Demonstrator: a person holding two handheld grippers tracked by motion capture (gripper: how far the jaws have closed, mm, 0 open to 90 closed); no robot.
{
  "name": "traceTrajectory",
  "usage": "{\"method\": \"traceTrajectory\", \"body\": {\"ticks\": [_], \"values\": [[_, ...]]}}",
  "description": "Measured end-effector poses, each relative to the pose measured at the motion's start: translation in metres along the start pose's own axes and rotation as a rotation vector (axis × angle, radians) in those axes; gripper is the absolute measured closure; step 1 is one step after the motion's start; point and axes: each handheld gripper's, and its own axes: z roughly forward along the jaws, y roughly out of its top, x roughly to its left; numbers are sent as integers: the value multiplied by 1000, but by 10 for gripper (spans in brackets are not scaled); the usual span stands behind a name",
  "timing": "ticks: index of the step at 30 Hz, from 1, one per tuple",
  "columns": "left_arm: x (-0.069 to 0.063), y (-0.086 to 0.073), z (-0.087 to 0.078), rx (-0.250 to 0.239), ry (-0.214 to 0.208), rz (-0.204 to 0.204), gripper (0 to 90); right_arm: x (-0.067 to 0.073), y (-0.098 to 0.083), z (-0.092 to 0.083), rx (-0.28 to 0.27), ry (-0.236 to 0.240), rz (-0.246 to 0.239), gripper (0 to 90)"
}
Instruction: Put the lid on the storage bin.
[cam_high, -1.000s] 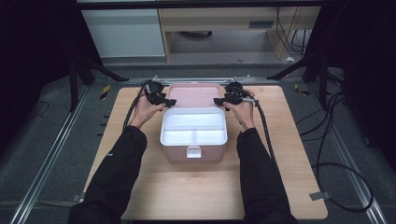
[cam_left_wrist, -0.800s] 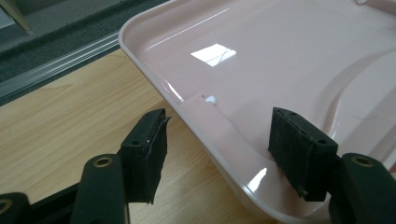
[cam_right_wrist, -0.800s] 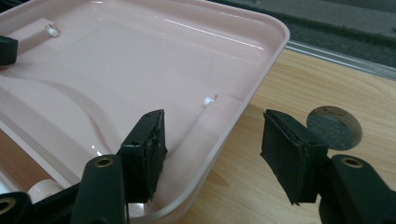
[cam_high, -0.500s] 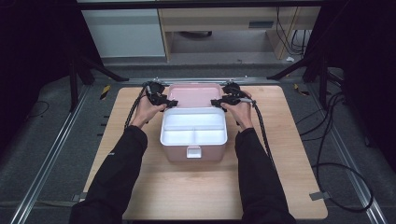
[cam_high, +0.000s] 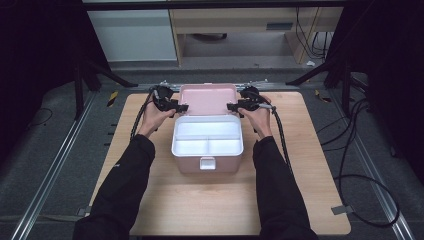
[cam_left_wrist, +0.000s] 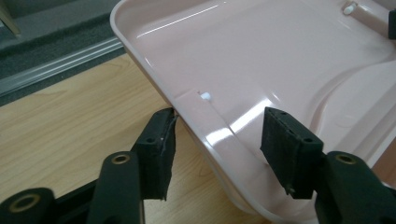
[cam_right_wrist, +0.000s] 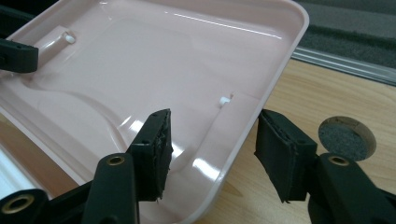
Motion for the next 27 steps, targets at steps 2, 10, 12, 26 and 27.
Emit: {"method": "traceTrajectory", "body": {"ticks": [2, 10, 12, 26, 27], "values": [[0, 2, -4, -17, -2, -1, 468, 1, 2, -3, -12, -2, 1, 471], [-6, 10, -24, -76, 2, 11, 484, 7, 9, -18, -61, -9, -15, 480], [-8, 12, -30, -90, 2, 17, 488, 8, 11, -23, -78, -8, -19, 484], [-25, 21, -63, -135, 18, 76, 488, 25, 30, -55, -114, -43, -94, 483], [-27, 22, -66, -134, 21, 85, 488, 27, 31, -57, -116, -47, -101, 483]]}}
